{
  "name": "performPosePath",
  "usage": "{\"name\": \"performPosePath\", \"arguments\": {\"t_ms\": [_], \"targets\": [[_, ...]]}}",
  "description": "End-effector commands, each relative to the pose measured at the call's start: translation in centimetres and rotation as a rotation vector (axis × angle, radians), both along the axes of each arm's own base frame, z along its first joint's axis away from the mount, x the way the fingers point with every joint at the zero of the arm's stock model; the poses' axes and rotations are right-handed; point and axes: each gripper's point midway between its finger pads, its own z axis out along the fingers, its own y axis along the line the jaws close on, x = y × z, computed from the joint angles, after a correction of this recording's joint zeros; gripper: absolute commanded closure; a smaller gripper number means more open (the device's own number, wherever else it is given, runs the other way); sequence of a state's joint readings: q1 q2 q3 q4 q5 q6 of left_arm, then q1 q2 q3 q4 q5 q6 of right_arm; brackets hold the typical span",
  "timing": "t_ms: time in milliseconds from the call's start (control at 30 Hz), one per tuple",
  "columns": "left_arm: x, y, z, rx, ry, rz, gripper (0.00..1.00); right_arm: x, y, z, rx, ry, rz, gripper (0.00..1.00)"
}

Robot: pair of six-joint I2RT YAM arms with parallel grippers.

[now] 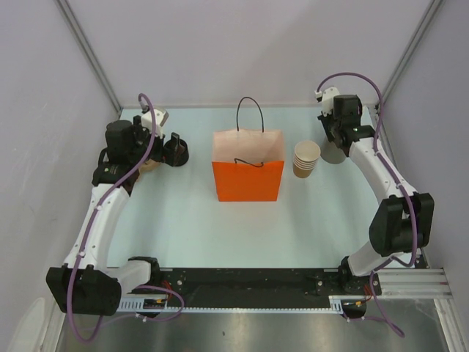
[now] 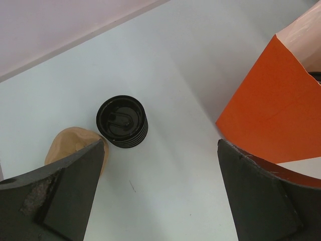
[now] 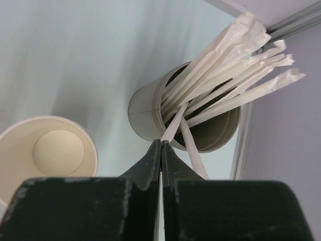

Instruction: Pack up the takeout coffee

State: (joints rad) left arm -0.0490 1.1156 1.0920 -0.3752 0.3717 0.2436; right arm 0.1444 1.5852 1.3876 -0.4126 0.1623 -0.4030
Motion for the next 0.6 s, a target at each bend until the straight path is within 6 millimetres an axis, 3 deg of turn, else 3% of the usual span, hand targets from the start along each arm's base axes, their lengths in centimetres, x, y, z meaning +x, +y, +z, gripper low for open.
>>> {"name": "performPosePath", "arguments": {"t_ms": [0, 200, 567], "targets": [[-0.3, -0.1, 1.8, -0.025, -0.061, -0.010, 0.00, -0.5, 0.0, 5.7, -0.014, -0.161, -0.008, 1.00], [-0.4, -0.2, 1.7, -0.026, -0.059, -0.013, 0.00, -1.3, 0.0, 8.3, -0.020, -0.202, -0.002, 1.00], [-0.6, -0.3, 1.7, -0.027, -0.060, -0.020, 0.01, -4.3, 3.2, 14.5, 0.033, -0.277, 0.092, 1.00]]}}
